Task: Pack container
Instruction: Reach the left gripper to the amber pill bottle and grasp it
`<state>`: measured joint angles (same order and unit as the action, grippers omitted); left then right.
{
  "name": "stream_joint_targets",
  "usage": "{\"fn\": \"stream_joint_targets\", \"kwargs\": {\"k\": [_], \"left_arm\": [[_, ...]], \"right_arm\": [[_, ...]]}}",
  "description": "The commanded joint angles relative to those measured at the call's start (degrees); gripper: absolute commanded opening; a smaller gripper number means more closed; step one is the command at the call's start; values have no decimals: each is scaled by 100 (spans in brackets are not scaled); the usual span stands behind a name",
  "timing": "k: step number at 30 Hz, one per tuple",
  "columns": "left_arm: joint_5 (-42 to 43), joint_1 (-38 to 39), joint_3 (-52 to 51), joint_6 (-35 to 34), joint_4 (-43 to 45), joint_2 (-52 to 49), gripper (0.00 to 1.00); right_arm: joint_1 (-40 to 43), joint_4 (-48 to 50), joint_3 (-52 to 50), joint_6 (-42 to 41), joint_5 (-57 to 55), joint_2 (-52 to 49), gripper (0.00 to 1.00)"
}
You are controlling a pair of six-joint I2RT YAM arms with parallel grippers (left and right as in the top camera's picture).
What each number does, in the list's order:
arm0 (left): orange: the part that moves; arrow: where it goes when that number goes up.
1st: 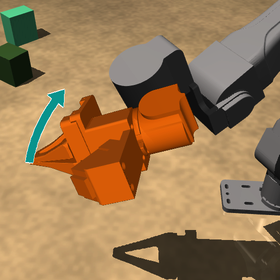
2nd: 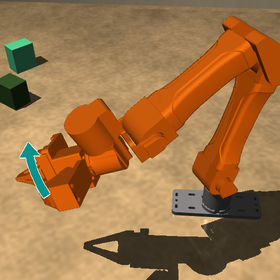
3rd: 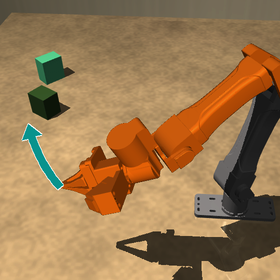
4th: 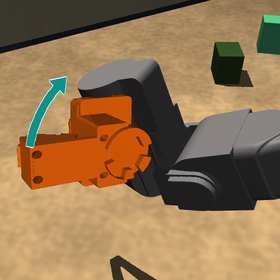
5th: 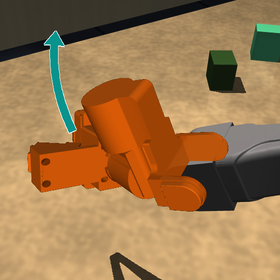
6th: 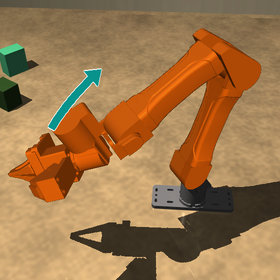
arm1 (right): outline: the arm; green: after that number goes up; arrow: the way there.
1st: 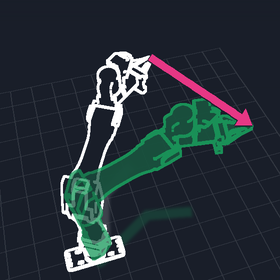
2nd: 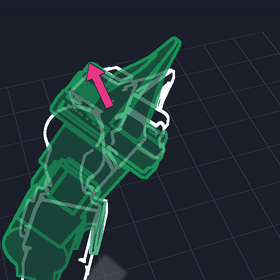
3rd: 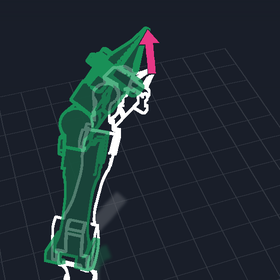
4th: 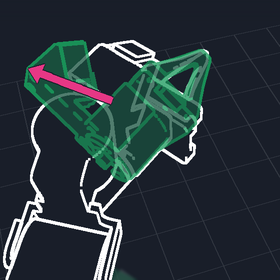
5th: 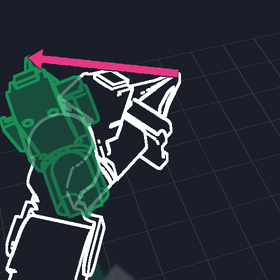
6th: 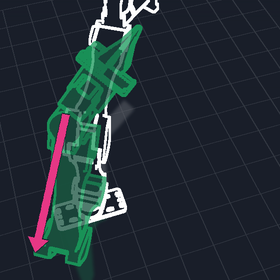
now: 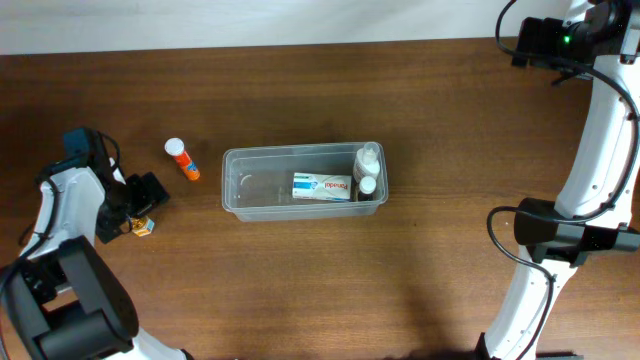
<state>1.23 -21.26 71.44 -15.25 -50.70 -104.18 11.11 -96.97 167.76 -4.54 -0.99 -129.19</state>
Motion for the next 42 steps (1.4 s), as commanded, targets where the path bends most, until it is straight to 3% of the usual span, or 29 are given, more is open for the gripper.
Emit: {"fn": "stream_joint_targets", "kwargs": {"k": [1,5,29,33,37,42], "left_arm": [[-2,-105,59,31,83,-153,99],[0,-105,59,31,190,-190,90],[2,-103,59,28,315,-651,89],[2,-105,59,28,317,-743,74],[2,-105,59,28,326,-815,50],[2,-105,63,28,334,-822,46]], "right_arm": [[17,-33,2,-42,33,42,98],[17,-33,2,-42,33,42,98],[17,-35,2,-42,33,42,98],[17,-35,2,-42,33,42,98],[17,-35,2,-42,33,42,98],[17,-33,2,-42,33,42,98]]}}
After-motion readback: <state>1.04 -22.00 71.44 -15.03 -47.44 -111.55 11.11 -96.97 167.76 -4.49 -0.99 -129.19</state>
